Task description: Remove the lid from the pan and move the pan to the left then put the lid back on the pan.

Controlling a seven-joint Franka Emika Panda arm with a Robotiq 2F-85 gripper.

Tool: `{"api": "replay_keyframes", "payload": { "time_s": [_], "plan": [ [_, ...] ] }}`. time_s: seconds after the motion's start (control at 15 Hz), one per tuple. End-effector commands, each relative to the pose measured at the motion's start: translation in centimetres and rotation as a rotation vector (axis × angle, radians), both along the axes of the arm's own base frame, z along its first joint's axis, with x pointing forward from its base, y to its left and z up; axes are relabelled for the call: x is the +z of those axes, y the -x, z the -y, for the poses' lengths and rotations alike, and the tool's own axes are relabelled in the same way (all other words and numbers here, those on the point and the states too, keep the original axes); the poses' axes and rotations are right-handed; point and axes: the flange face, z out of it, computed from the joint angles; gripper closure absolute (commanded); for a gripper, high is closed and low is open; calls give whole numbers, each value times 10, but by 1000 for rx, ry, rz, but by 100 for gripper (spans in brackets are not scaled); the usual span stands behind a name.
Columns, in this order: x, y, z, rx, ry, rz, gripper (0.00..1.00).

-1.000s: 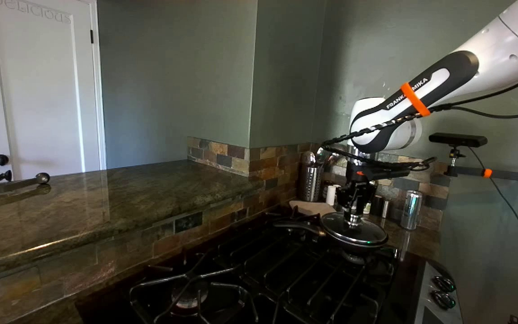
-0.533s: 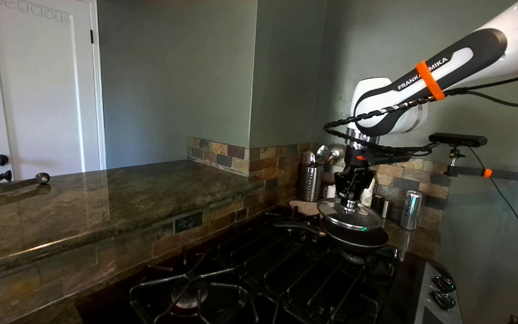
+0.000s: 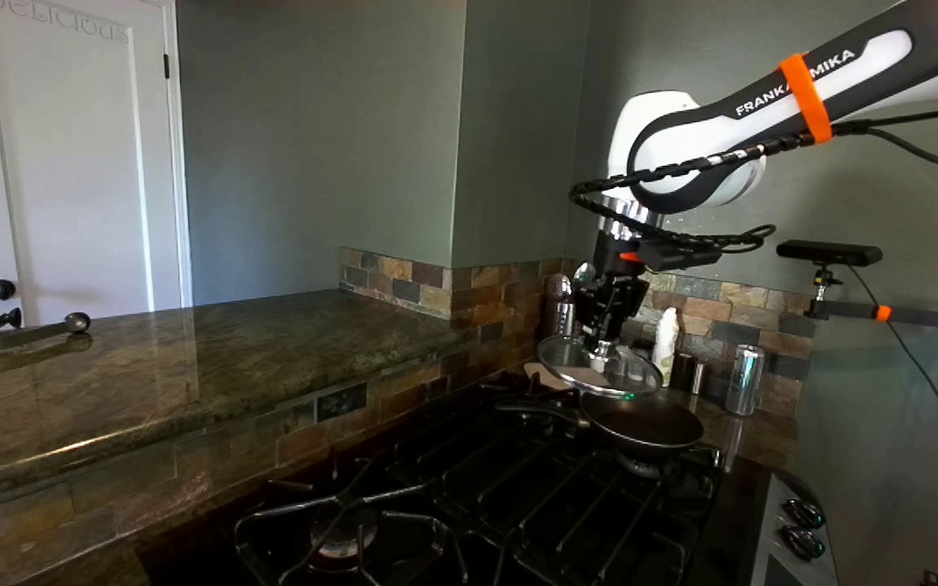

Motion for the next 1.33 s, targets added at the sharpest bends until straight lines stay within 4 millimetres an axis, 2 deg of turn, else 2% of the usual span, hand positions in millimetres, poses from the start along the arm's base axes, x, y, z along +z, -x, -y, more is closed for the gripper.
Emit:
{"api": "replay_keyframes", "payload": {
  "time_s": [0.0, 0.2, 0.53, 1.27],
  "plan": [
    [15, -14, -45, 62, 4, 15, 77],
    [13, -27, -84, 129, 3, 16, 77],
    [0, -44, -132, 234, 1, 13, 77],
    [-43, -94, -180, 354, -35, 32, 77]
  ]
}}
